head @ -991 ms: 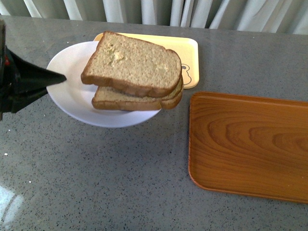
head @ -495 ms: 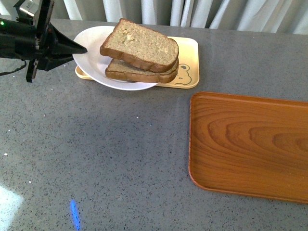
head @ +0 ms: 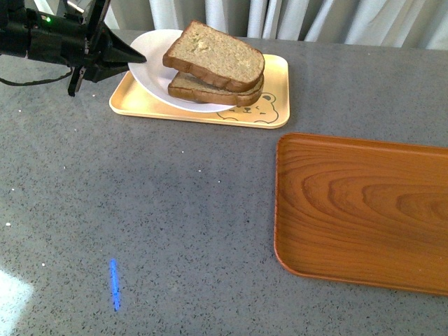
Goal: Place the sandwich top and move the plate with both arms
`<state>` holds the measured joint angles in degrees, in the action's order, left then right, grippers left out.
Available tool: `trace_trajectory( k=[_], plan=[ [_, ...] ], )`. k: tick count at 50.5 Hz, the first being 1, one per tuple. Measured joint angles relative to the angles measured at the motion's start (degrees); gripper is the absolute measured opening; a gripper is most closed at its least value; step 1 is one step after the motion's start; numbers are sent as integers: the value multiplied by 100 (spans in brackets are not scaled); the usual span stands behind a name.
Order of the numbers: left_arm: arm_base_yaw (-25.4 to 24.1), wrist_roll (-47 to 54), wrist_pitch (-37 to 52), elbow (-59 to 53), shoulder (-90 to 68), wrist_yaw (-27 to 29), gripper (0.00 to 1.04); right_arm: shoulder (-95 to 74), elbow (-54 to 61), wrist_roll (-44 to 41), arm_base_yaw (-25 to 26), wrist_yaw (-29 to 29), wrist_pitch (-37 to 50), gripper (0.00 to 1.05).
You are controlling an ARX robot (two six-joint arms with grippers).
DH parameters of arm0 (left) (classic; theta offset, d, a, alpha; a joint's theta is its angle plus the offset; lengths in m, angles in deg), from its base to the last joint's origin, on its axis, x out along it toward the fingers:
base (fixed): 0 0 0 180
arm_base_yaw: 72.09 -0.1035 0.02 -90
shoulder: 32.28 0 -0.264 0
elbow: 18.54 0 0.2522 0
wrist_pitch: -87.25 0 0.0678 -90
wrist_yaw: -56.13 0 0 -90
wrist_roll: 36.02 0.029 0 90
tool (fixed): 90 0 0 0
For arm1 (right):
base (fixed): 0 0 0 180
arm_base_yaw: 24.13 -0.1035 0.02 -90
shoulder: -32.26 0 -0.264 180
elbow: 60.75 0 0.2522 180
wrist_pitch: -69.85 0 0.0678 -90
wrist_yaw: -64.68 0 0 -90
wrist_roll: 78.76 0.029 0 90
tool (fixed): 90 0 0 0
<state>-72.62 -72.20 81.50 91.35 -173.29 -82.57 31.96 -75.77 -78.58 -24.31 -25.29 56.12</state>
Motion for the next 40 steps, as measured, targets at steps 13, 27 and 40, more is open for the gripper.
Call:
trace_trajectory(
  k=[13, 27, 40],
  plan=[
    [33, 153, -487, 588, -428, -44, 2, 0, 0, 0, 0, 0, 0, 96],
    [37, 289, -702, 837, -542, -72, 14, 0, 0, 0, 0, 0, 0, 96],
    [-28, 323, -691, 850, -623, -68, 48, 0, 0, 0, 0, 0, 0, 96]
  ],
)
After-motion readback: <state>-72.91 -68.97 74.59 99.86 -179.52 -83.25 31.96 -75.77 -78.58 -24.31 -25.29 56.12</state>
